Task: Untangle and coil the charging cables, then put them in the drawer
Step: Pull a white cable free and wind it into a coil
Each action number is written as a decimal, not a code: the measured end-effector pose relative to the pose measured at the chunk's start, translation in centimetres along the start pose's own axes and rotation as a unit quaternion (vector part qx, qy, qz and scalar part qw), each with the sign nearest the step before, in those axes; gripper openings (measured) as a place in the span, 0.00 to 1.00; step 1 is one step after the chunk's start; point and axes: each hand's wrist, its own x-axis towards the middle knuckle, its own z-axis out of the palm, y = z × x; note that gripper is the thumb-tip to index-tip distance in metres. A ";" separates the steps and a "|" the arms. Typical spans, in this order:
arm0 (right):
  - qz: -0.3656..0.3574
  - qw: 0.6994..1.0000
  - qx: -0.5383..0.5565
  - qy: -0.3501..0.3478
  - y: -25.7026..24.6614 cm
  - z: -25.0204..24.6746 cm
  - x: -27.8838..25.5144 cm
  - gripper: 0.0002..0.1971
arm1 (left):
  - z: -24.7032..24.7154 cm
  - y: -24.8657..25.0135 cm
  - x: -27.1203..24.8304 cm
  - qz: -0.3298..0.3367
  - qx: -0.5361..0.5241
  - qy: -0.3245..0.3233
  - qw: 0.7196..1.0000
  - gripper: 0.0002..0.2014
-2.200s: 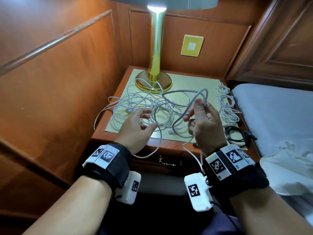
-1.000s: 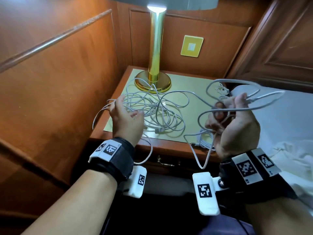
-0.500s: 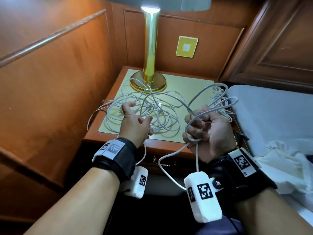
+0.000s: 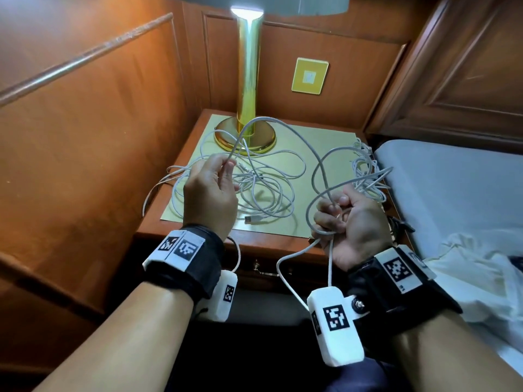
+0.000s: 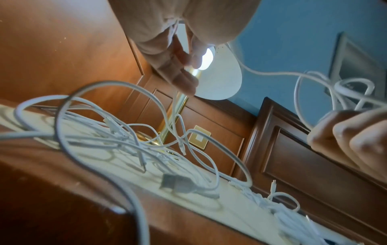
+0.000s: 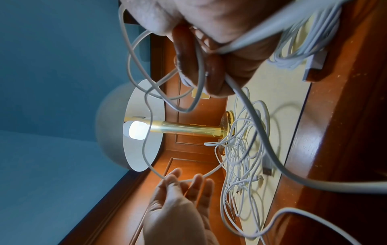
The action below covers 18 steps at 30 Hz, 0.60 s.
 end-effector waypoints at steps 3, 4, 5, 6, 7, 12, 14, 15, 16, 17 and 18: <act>-0.016 1.000 -0.009 0.008 0.1 0.1 0.0 0.24 | -0.4 -0.1 0.6 0.001 -0.008 0.034 0.999 0.15; -0.020 1.000 -0.016 0.009 0.1 0.1 0.0 0.23 | -0.5 -0.1 0.8 -0.006 -0.004 0.038 0.999 0.16; -0.021 0.999 -0.022 0.009 0.2 0.2 0.0 0.23 | -0.6 -0.1 0.8 -0.015 0.001 0.034 0.999 0.17; -0.021 0.999 -0.027 0.010 0.3 0.2 0.0 0.23 | -0.7 -0.1 0.9 -0.027 0.004 0.023 0.999 0.16; -0.021 0.999 -0.031 0.010 0.4 0.2 0.0 0.23 | -0.8 -0.1 0.8 -0.041 0.007 0.009 0.999 0.15; -0.029 0.998 -0.051 0.014 0.4 0.5 -0.1 0.21 | -1.6 0.2 0.8 -0.015 0.050 -0.014 0.999 0.11; -0.032 0.998 -0.054 0.012 0.5 0.5 -0.1 0.22 | -1.8 0.1 1.0 0.016 0.072 -0.011 0.997 0.11; -0.035 0.998 -0.056 0.011 0.5 0.5 -0.1 0.22 | -1.9 0.2 1.1 0.028 0.077 -0.012 0.997 0.11; -0.037 0.998 -0.059 0.009 0.5 0.6 -0.1 0.22 | -2.0 0.1 1.2 0.036 0.078 -0.013 0.996 0.11; -0.038 0.997 -0.061 0.008 0.6 0.6 -0.1 0.22 | -2.1 0.0 1.3 0.042 0.079 -0.011 0.996 0.11; -0.038 0.997 -0.063 0.006 0.6 0.6 -0.1 0.22 | -2.2 0.0 1.4 0.049 0.081 -0.006 0.996 0.11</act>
